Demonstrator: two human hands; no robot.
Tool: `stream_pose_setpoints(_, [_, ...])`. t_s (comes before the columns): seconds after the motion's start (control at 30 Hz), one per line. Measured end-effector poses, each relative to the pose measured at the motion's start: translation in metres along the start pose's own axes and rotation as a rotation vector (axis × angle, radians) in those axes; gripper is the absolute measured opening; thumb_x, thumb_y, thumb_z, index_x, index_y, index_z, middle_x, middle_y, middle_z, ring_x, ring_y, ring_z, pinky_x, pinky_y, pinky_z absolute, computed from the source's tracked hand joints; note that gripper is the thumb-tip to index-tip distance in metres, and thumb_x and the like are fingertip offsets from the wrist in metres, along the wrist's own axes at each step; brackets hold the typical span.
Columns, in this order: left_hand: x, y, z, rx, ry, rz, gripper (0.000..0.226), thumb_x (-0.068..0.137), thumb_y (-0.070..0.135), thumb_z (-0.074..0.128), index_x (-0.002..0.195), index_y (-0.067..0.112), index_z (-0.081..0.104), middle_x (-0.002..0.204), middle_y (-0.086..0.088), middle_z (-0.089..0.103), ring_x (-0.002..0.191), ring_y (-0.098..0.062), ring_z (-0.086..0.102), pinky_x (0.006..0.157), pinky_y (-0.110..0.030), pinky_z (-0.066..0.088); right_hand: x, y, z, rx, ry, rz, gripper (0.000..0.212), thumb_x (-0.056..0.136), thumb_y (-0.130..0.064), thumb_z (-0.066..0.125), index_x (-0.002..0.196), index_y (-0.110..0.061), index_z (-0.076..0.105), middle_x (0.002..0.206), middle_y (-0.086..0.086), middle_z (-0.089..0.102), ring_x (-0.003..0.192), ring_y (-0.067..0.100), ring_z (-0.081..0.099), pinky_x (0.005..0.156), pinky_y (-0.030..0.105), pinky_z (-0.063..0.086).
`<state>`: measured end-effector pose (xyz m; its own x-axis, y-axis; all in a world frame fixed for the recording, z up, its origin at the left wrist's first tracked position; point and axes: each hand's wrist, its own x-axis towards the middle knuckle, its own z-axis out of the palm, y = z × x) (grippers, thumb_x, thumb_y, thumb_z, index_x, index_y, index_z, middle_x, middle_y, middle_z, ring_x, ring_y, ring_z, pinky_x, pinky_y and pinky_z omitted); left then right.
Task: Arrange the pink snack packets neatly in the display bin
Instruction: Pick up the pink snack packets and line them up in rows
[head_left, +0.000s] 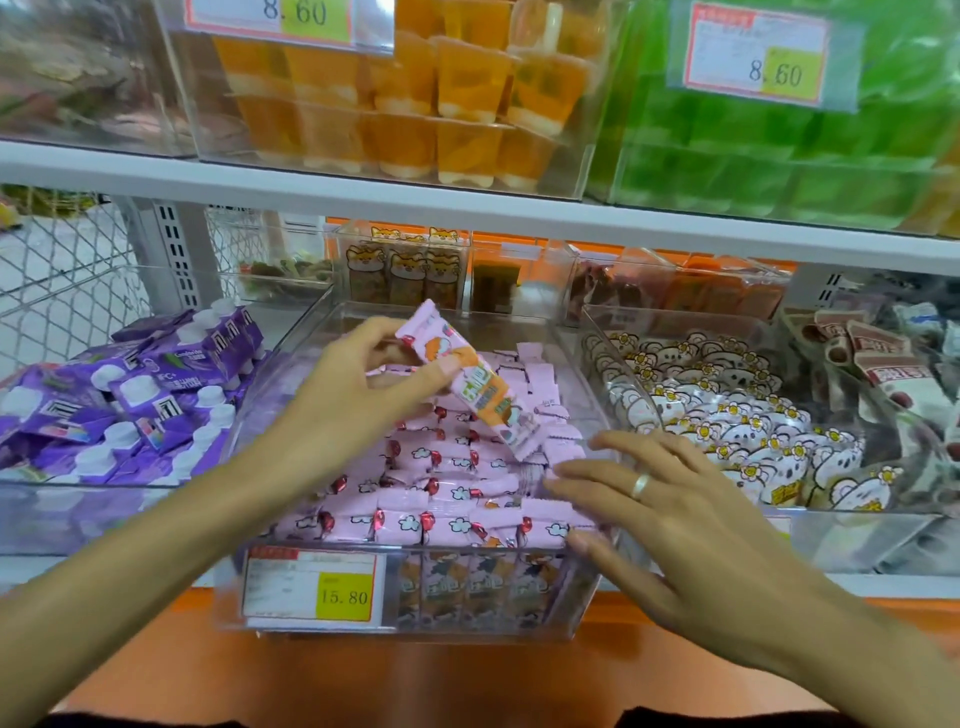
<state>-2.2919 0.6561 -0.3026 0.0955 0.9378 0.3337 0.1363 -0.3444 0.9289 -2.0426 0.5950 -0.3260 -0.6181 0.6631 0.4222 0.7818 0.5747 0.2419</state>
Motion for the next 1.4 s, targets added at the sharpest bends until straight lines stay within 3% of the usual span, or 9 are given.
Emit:
stream_pose_setpoints(0.27, [-0.011, 0.008, 0.008, 0.248, -0.265, 0.151, 0.036, 0.078, 0.049, 0.060, 0.113, 0.043, 0.054, 0.099, 0.022, 0.064, 0.090, 0.001, 0.065, 0.072, -0.019, 0.053, 0.003, 0.010, 0.003, 0.020, -0.042, -0.014, 0.038, 0.096, -0.050, 0.036, 0.103, -0.025, 0.064, 0.099, -0.011, 0.064, 0.104, 0.015, 0.054, 0.091, 0.030, 0.036])
stream_pose_setpoints(0.4, [-0.013, 0.015, 0.006, 0.521, -0.239, 0.320, 0.051, 0.082, 0.059, 0.051, 0.131, 0.046, 0.047, 0.102, 0.020, 0.065, 0.097, 0.008, 0.059, 0.082, -0.012, 0.047, 0.002, 0.010, 0.003, 0.039, -0.041, 0.005, 0.037, 0.096, -0.050, 0.038, 0.104, -0.026, 0.065, 0.101, -0.012, 0.064, 0.106, 0.014, 0.053, 0.091, 0.030, 0.036])
stream_pose_setpoints(0.53, [-0.009, 0.024, 0.023, 0.751, -0.190, 0.452, 0.049, 0.087, 0.053, 0.052, 0.134, 0.040, 0.047, 0.098, 0.015, 0.064, 0.090, 0.001, 0.056, 0.080, -0.022, 0.047, 0.002, 0.008, 0.002, 0.055, -0.055, 0.017, 0.037, 0.095, -0.050, 0.039, 0.105, -0.026, 0.065, 0.102, -0.012, 0.064, 0.108, 0.013, 0.053, 0.090, 0.029, 0.037])
stream_pose_setpoints(0.63, [-0.001, 0.029, 0.032, 0.733, -0.236, 0.456, 0.053, 0.087, 0.046, 0.061, 0.134, 0.037, 0.039, 0.094, 0.015, 0.065, 0.084, 0.002, 0.061, 0.079, -0.032, 0.053, 0.001, 0.006, 0.001, 0.074, -0.068, 0.033, 0.037, 0.095, -0.050, 0.039, 0.105, -0.026, 0.065, 0.102, -0.012, 0.064, 0.108, 0.014, 0.054, 0.089, 0.029, 0.036])
stream_pose_setpoints(0.8, [-0.008, 0.022, 0.032, 0.607, -0.215, 0.600, 0.035, 0.084, 0.045, 0.062, 0.115, 0.031, 0.052, 0.101, 0.013, 0.067, 0.092, 0.003, 0.062, 0.078, -0.023, 0.051, 0.001, 0.005, 0.000, 0.093, -0.075, 0.056, 0.036, 0.094, -0.050, 0.041, 0.104, -0.025, 0.065, 0.102, -0.012, 0.064, 0.108, 0.014, 0.054, 0.087, 0.028, 0.036])
stream_pose_setpoints(0.97, [-0.016, 0.000, 0.020, 0.767, -0.447, 0.425, 0.032, 0.084, 0.059, 0.048, 0.110, 0.040, 0.055, 0.102, 0.020, 0.064, 0.092, 0.005, 0.058, 0.078, -0.027, 0.052, 0.001, 0.005, -0.001, 0.084, -0.063, 0.043, 0.037, 0.094, -0.050, 0.040, 0.105, -0.025, 0.066, 0.100, -0.012, 0.064, 0.108, 0.012, 0.052, 0.087, 0.027, 0.035])
stream_pose_setpoints(1.1, [-0.017, -0.011, 0.022, 0.955, -0.561, 0.451, 0.038, 0.096, 0.054, 0.030, 0.117, 0.041, 0.058, 0.122, 0.023, 0.047, 0.113, 0.001, 0.035, 0.093, -0.026, 0.035, 0.001, 0.005, -0.001, 0.094, -0.069, 0.045, 0.039, 0.094, -0.050, 0.039, 0.106, -0.026, 0.066, 0.102, -0.012, 0.064, 0.108, 0.012, 0.053, 0.089, 0.028, 0.036])
stream_pose_setpoints(1.3, [-0.003, -0.001, 0.033, 1.052, -0.679, 0.408, 0.032, 0.098, 0.046, 0.035, 0.111, 0.036, 0.062, 0.108, 0.019, 0.057, 0.099, -0.005, 0.039, 0.086, -0.029, 0.036, 0.001, 0.003, -0.003, 0.093, -0.108, 0.039, 0.038, 0.095, -0.050, 0.039, 0.108, -0.026, 0.066, 0.103, -0.013, 0.064, 0.108, 0.012, 0.052, 0.087, 0.028, 0.036])
stream_pose_setpoints(1.4, [0.000, 0.001, 0.031, 0.955, -0.508, 0.374, 0.023, 0.094, 0.048, 0.044, 0.106, 0.039, 0.062, 0.106, 0.020, 0.057, 0.098, -0.004, 0.044, 0.081, -0.029, 0.040, 0.005, 0.001, -0.006, 0.150, -0.087, 0.051, 0.037, 0.097, -0.049, 0.035, 0.106, -0.029, 0.065, 0.102, -0.016, 0.062, 0.106, 0.009, 0.052, 0.086, 0.029, 0.039])
